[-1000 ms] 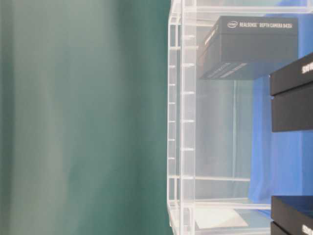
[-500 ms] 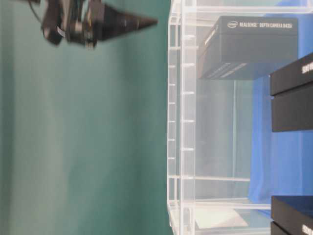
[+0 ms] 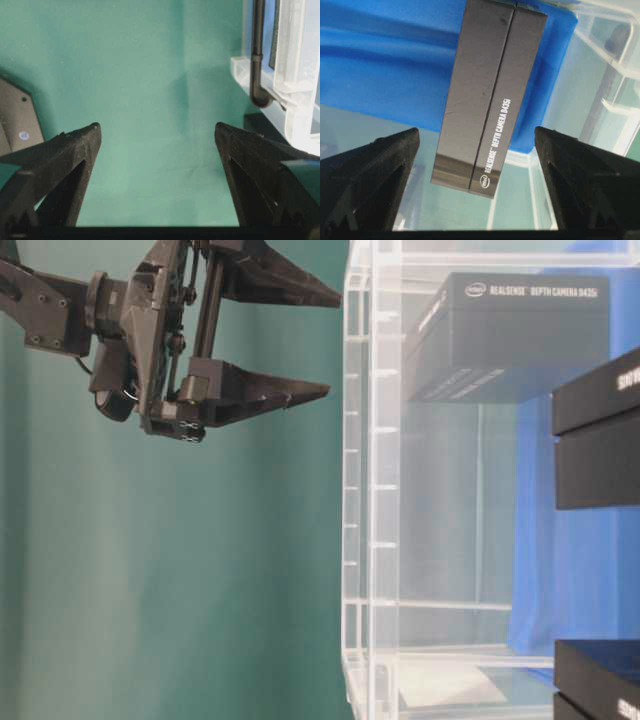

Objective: Take out the box from the case.
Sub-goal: 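Move the open right gripper over the right black box in the case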

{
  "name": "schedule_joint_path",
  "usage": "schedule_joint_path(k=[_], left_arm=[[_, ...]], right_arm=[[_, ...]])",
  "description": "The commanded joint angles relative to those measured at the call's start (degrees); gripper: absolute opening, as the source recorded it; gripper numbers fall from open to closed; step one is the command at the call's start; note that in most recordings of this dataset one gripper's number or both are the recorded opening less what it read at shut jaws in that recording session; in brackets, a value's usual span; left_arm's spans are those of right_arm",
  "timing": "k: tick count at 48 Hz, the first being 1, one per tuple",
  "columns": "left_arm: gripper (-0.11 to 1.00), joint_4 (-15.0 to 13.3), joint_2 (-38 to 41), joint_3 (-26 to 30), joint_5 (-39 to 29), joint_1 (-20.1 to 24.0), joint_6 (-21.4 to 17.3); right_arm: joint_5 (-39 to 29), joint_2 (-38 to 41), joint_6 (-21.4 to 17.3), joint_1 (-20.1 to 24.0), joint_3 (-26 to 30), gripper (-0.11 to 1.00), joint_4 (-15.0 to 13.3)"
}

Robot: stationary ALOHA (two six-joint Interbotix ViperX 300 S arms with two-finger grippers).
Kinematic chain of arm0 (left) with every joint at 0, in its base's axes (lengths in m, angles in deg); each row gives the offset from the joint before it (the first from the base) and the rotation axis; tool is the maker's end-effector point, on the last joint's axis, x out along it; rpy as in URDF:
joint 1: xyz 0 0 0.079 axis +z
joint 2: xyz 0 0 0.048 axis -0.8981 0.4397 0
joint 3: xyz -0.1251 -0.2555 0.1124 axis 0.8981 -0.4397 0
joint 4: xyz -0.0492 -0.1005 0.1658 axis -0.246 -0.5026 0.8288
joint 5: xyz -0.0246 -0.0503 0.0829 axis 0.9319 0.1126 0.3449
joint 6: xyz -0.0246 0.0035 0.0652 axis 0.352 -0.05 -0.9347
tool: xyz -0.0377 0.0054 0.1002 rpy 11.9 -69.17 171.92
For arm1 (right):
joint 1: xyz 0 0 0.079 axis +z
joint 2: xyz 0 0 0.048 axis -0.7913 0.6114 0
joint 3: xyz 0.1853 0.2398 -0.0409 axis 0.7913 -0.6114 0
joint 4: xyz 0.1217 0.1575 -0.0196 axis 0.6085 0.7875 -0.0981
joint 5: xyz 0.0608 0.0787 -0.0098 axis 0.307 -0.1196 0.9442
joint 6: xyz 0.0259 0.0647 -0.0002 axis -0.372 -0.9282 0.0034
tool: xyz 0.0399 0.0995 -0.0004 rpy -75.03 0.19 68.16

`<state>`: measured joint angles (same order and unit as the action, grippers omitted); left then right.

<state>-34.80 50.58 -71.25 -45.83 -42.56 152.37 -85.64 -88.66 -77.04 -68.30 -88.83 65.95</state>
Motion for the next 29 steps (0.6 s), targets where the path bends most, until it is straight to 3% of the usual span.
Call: schedule_joint_path(k=[1,29], left_arm=[[0.90,-0.1,-0.5,1.1,0.2,0.2,-0.2],[0.90,-0.1,-0.2,1.5,1.1,0.2,-0.2]], right_arm=[[0.0,-0.8,-0.3,0.3,1.2,0.91,-0.4],[-0.1,-0.8,-0.4,0.4,1.1,0.91,-0.7]])
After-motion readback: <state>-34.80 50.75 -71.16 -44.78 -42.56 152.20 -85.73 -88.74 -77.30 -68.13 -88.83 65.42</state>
